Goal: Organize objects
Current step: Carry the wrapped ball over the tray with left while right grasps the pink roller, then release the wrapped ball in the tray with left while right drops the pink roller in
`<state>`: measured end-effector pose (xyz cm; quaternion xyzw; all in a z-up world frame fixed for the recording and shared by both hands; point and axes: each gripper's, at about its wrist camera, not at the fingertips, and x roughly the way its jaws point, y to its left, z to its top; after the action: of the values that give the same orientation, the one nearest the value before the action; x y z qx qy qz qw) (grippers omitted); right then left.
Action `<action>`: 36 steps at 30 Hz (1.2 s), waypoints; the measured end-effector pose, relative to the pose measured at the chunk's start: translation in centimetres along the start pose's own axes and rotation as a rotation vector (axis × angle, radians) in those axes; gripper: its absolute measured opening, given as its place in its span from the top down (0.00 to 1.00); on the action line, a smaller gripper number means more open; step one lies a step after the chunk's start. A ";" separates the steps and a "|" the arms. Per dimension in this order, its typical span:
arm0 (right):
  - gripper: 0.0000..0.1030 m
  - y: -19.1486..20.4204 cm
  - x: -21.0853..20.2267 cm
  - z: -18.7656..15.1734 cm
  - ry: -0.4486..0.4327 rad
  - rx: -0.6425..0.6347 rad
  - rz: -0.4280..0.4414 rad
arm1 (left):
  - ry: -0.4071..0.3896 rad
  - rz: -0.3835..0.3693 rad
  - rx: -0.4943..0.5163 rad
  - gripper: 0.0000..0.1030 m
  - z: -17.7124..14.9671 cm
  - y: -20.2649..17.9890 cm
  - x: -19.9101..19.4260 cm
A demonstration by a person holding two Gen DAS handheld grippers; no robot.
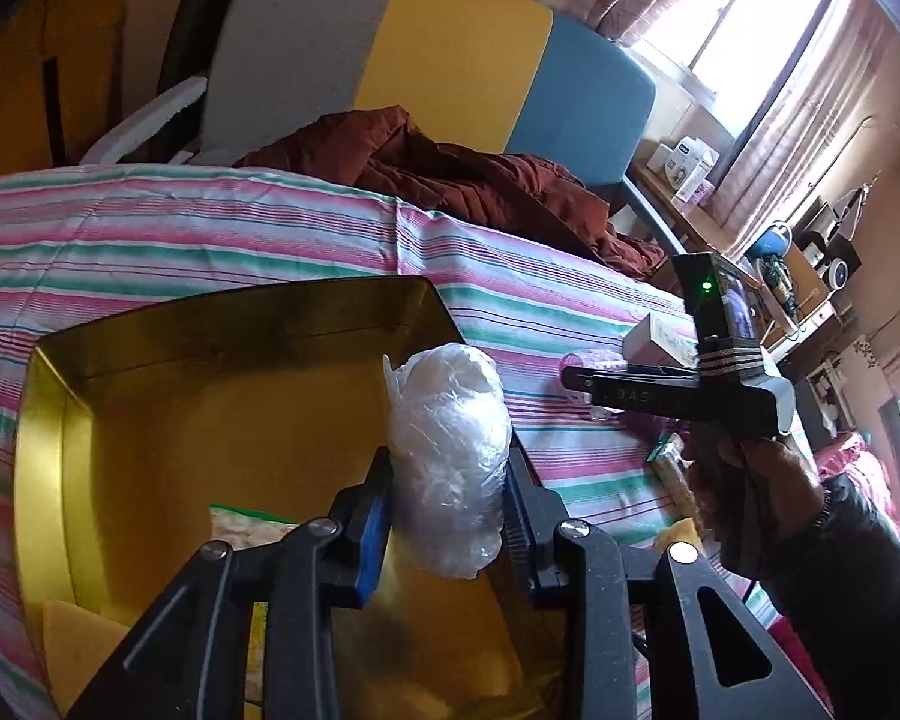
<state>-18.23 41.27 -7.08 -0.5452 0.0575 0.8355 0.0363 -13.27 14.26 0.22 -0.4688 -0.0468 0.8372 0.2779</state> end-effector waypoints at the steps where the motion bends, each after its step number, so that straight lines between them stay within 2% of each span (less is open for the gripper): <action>1: 0.37 0.1 -0.4 -0.2 -0.011 -0.001 0.002 | -0.003 0.004 -0.001 0.68 -0.1 0.2 -0.2; 7: 0.37 2.5 -5.0 -0.7 -0.112 -0.030 0.053 | -0.011 0.070 -0.060 0.68 -0.8 3.6 -1.2; 13: 0.37 8.5 -8.9 -0.6 -0.186 -0.104 0.173 | -0.032 0.186 -0.128 0.68 0.1 9.7 -2.6; 17: 0.37 13.8 -9.3 -0.4 -0.175 -0.158 0.248 | -0.029 0.237 -0.129 0.68 0.4 12.3 -3.1; 22: 0.37 18.5 -7.0 0.1 -0.121 -0.182 0.263 | 0.011 0.271 -0.132 0.64 -0.6 14.6 -2.7; 25: 0.36 20.1 -4.8 1.1 -0.085 -0.144 0.214 | 0.043 0.285 -0.163 0.47 -1.7 15.7 -2.5; 26: 0.36 20.3 -4.3 1.3 -0.075 -0.134 0.204 | 0.041 0.269 -0.174 0.43 -2.3 15.7 -2.8; 28: 0.36 20.4 -3.5 1.5 -0.068 -0.103 0.184 | 0.028 0.233 -0.167 0.41 -3.5 15.4 -3.6; 31: 0.36 19.8 -4.0 1.4 -0.087 -0.075 0.178 | -0.003 0.236 -0.156 0.37 -4.3 14.7 -4.9; 33: 0.36 19.8 -4.7 1.1 -0.106 -0.092 0.155 | -0.031 0.258 -0.155 0.28 -4.5 14.1 -5.6; 36: 0.35 19.5 -5.5 0.6 -0.143 -0.102 0.126 | -0.094 0.266 -0.146 0.23 -5.0 13.1 -7.1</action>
<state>-19.00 22.04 -0.68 -0.4809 0.0464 0.8746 -0.0403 -11.87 -1.31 -1.55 -0.4504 -0.0580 0.8819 0.1269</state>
